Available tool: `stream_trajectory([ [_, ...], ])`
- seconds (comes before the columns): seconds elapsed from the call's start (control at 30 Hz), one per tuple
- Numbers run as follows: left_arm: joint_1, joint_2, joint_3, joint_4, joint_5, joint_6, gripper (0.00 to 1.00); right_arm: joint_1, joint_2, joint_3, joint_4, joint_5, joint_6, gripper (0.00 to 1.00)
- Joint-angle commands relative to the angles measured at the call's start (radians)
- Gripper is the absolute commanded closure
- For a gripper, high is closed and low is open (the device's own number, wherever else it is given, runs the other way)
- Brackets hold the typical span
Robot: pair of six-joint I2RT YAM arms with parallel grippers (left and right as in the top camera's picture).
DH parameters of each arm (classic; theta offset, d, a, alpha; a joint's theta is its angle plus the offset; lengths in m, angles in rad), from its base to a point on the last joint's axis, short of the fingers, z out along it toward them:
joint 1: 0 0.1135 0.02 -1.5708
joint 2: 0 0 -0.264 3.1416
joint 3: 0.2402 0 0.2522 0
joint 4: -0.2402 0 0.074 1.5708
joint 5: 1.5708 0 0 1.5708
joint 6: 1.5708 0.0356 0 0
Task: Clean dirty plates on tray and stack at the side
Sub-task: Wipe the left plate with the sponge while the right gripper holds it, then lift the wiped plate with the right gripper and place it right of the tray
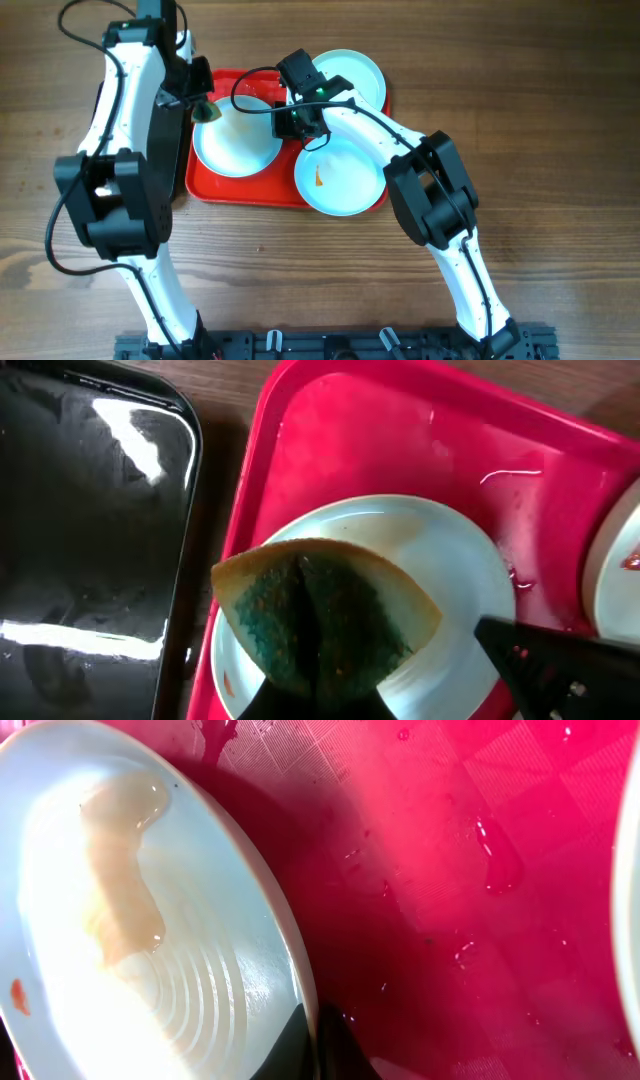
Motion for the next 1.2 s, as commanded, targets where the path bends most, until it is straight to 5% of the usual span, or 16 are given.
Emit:
stream_trajectory([
  [0.0,0.0,-0.033,0.02,0.001,0.018,0.012,0.96,-0.003,0.035,0.003,-0.002,0.013,0.005,0.94],
  [0.17,0.028,-0.033,0.02,0.029,0.014,-0.013,0.96,0.039,0.047,-0.011,-0.006,0.012,0.035,0.84],
  [0.27,0.046,-0.033,0.019,0.03,0.015,-0.041,0.96,0.048,0.048,-0.02,-0.021,0.009,0.038,0.96],
  [0.5,0.046,-0.033,0.019,0.031,0.015,-0.041,0.96,-0.028,-0.065,0.008,-0.079,0.046,-0.068,0.96],
  [0.7,0.046,-0.033,0.019,0.031,0.015,-0.041,0.96,0.033,-0.26,0.008,-0.163,0.577,-0.232,0.96],
  [0.9,0.046,-0.033,0.019,0.031,0.015,-0.041,0.96,0.169,-0.267,0.007,-0.197,1.149,-0.229,0.96],
  [1.17,0.046,-0.033,0.019,0.03,0.015,-0.048,0.96,0.267,-0.269,0.007,-0.2,1.509,-0.229,0.96],
])
